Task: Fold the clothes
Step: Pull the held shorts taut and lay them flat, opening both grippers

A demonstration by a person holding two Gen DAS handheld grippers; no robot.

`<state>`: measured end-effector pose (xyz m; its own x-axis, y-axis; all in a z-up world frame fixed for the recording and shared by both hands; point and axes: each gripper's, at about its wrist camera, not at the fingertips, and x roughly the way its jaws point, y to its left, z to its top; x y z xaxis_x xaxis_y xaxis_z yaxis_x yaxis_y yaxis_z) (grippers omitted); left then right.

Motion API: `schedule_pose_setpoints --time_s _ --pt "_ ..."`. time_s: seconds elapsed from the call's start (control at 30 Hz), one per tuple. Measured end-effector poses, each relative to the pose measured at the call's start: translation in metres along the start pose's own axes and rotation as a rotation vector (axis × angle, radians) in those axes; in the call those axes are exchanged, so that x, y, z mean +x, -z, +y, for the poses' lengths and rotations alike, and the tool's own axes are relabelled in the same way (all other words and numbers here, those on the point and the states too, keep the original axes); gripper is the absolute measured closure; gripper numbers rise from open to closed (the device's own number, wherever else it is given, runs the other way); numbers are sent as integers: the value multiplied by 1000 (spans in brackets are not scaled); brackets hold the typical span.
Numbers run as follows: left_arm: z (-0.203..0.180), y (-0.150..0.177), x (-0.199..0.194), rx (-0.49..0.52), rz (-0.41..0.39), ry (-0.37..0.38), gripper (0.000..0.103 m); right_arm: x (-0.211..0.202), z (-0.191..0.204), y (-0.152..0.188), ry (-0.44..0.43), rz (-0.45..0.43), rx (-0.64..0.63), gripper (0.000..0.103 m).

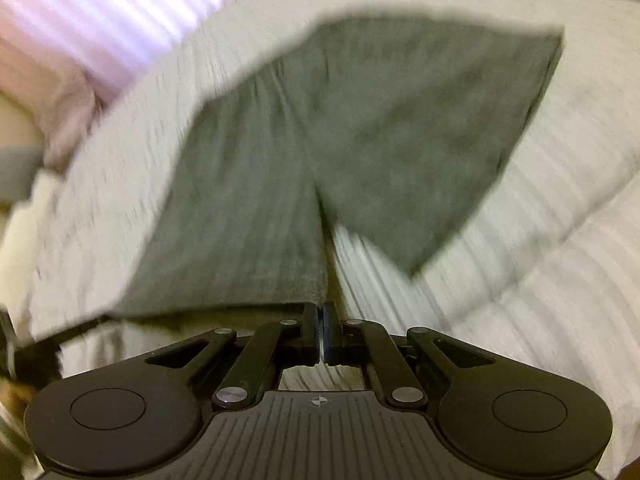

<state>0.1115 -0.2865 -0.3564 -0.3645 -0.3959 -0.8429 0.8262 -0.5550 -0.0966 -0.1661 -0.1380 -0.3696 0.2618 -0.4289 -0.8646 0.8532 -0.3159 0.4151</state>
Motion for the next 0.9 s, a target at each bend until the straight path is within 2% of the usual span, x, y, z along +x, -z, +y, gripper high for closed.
schedule_pose_setpoints --time_s 0.07,0.13,0.23,0.27,0.4,0.5,0.53,0.63,0.73,0.8,0.9 --pt "-6 1 3 45 14 -24 102 0 1 0 9 25 -18 102" --pt "-7 1 -3 44 21 -30 98 0 1 -1 17 49 -37 102" --pt "-6 2 -16 49 59 -36 98 0 2 -1 31 86 -64 102" --pt "-4 0 -20 47 73 -37 98 -6 5 -6 29 73 -76 102" --pt "10 -24 -43 -104 -42 -4 98 -38 23 -37 -10 -56 -115 101" --pt "12 -46 -39 -225 -148 10 98 -26 44 -65 -34 -149 -174 101" --pt "7 -48 -27 -241 -147 12 98 -14 50 -72 -30 -155 -202 101" --pt "-6 -54 8 -281 -133 19 96 30 64 -75 20 -121 -285 101" --pt "-20 -30 25 -275 -44 -22 96 50 59 -50 72 -57 -373 101" --pt "-23 -7 16 -299 -25 -47 96 40 46 -25 59 -22 -373 101" --pt "-26 14 -9 -420 -6 -74 96 14 32 -7 51 84 -368 101"
